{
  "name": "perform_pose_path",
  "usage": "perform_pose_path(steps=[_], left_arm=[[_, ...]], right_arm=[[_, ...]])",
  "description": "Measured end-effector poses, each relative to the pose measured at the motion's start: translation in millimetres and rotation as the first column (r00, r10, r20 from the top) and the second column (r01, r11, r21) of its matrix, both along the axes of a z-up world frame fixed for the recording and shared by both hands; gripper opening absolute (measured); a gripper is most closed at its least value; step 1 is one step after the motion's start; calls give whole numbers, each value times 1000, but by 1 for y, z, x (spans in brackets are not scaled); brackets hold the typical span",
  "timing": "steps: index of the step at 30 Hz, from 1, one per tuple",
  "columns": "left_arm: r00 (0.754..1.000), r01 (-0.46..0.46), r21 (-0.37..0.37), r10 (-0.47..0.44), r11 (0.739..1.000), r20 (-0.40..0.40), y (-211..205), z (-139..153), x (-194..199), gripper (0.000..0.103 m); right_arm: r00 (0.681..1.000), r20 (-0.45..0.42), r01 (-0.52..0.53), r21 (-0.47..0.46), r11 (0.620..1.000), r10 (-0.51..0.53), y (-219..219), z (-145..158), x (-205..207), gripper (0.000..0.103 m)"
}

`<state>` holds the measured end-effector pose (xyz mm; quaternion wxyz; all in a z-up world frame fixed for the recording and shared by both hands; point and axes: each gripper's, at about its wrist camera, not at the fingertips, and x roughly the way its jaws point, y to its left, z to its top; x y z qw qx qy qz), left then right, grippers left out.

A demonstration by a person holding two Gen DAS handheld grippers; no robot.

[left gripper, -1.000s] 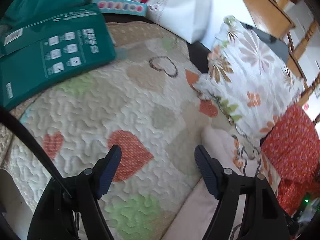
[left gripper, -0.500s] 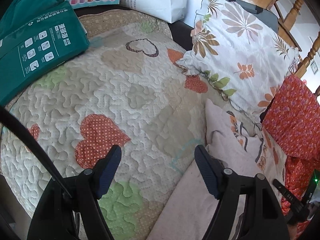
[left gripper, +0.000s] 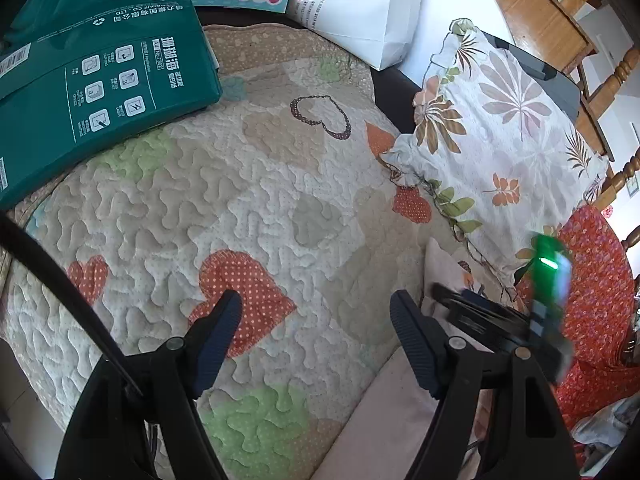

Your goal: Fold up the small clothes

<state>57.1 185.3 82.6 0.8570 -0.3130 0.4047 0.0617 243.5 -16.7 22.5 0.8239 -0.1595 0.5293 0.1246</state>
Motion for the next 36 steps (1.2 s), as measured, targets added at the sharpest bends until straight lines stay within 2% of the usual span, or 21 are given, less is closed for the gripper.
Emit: perform_pose_path(steps=[1,2,3,6,8,10,12,14,17,22,25,26,30,33,34,36], left_arm=[[1000,-1,-7,0,1000,-1,2,0,1,75],[1000,-3,-17,3,1000,0,4,1,2,75],[1000,-5,-25,5,1000,3,5,2,3,75],[1000,-2,-34,3,999,10,7,3,7,76],[1000,-1,-28,2,1000,12,6,5,10,76],[1000,-2,-22,2,1000,10,5,5,13,76],[1000,-6,-24,6,1000,8,6,5,13,76],[1000,-13,-25,13,1000,7,8,5,11,76],[1000,-29,-28,29,999,11,14,5,6,76],[999,-43,-25,44,999,10,18,5,-2,76],[998,-57,-35,58,998,9,21,4,-7,76],[998,-60,-39,61,997,12,22,5,-8,76],[996,-90,-26,91,996,26,31,8,-14,76],[995,-100,-46,101,994,26,39,7,-17,76],[994,-103,-53,104,993,25,42,7,-18,76],[993,-110,-63,112,992,23,46,6,-20,76]], right_arm=[[999,-34,-3,-38,999,2,3,-8,5,31],[997,-71,-4,-89,996,-3,7,-18,13,11],[996,-87,2,-110,994,-12,10,-24,22,11],[997,-64,27,-81,996,-32,14,-19,47,8],[997,-22,74,-32,997,-75,11,-10,65,6],[993,58,99,-4,995,-99,9,0,73,5],[993,39,109,54,993,-112,5,6,75,5],[994,25,106,120,987,-110,-2,19,61,9],[996,46,65,126,990,-72,-11,35,19,18],[997,-65,-19,210,977,33,-27,36,-60,20],[988,-147,-7,286,958,51,-29,19,-96,38],[985,-164,-4,295,955,55,-26,12,-103,40],[982,-175,-25,261,965,73,-8,-9,-141,44],[983,-170,-14,275,961,63,4,-23,-156,65],[989,-134,-18,256,967,54,10,-24,-161,70],[994,-68,-71,140,988,81,26,-27,-172,68]])
